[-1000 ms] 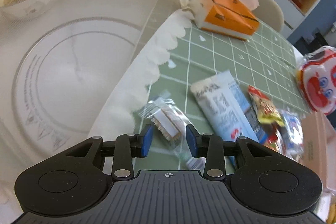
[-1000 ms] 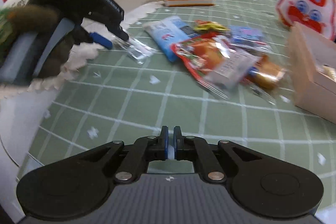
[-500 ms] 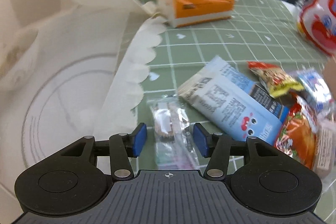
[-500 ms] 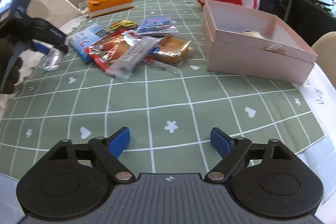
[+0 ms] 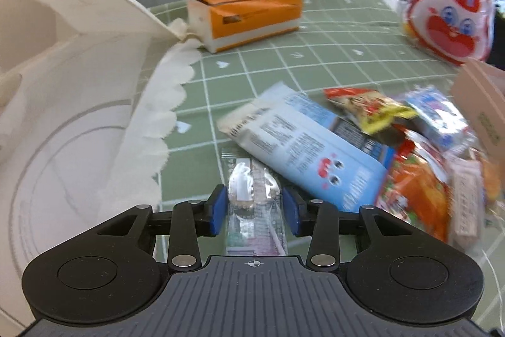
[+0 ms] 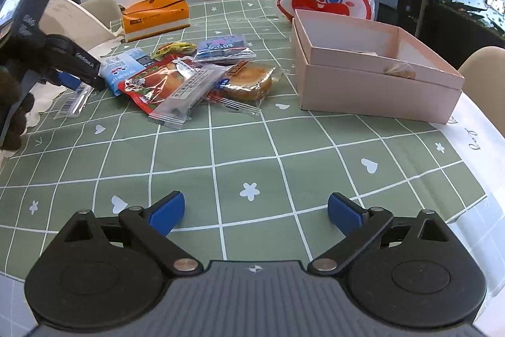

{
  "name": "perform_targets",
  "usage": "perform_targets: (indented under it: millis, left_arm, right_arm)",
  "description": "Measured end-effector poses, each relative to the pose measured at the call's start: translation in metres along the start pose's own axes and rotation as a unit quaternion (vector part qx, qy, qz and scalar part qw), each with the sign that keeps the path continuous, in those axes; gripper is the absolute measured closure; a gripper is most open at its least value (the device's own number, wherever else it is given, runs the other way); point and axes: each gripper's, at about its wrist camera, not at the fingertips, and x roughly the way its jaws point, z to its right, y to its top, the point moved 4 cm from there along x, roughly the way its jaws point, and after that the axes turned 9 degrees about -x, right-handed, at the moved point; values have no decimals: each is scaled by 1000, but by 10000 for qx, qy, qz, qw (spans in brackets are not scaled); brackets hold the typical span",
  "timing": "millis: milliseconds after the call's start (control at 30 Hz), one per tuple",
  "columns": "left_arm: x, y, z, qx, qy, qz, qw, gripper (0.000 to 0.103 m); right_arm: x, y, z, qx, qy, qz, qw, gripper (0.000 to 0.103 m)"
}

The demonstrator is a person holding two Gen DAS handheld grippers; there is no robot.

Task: Organize snacks
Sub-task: 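Grasp the small clear wrapped snack pack with the left tool, then grasp the blue snack bag with the right tool while the left tool holds the clear pack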

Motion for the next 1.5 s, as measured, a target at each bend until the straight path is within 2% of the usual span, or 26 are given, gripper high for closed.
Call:
perform_targets:
  millis: [300,400,567,633,667,800,967,1100,1267,1300,1500]
  left_arm:
    - [-23,-23,-12,-222,-738,-69,9970,60]
    - [-23,-22,-9,-83,-733,-140,9972,57]
    - [-25,-27,1,278,-556,-156,9979,59]
    - [-30,-30,-3,91,-660,-237,9975,61]
    - [-33,-33,-6,-65,-752,-275,9968,61]
    - [-50,-48,-17,-355,-900,-447,9943,62]
    - [-74,-70,-31,-824,-1146,-653,9878,62]
    - [-92,-81,-36,-942,-1388,-689,9834,62]
    - [-107,-88,-52,-1312,-1648,-556,9760,62]
    - [-108,-89,-55,-1372,-1669,-535,9749,62]
    - [-110,-93,-64,-1528,-1835,-560,9695,62]
  right_arm:
    - [1,-1,0,-75,148,-31,9999,0]
    - [1,-1,-1,-124,173,-36,9998,0]
    - [5,6,0,-278,342,-171,9989,1]
    - [8,19,-2,-477,627,-268,9965,16]
    - [9,30,-5,-605,796,-243,9947,19]
    - [16,91,-33,-1193,1225,229,9850,20]
    - [65,165,-99,-1845,1843,228,9651,19]
    - [116,195,-147,-2295,1908,-74,9544,20]
    - [154,196,-174,-2868,1469,-347,9460,19]
    - [155,197,-174,-2835,1456,-266,9475,16]
    - [163,200,-167,-2481,1453,-510,9564,12]
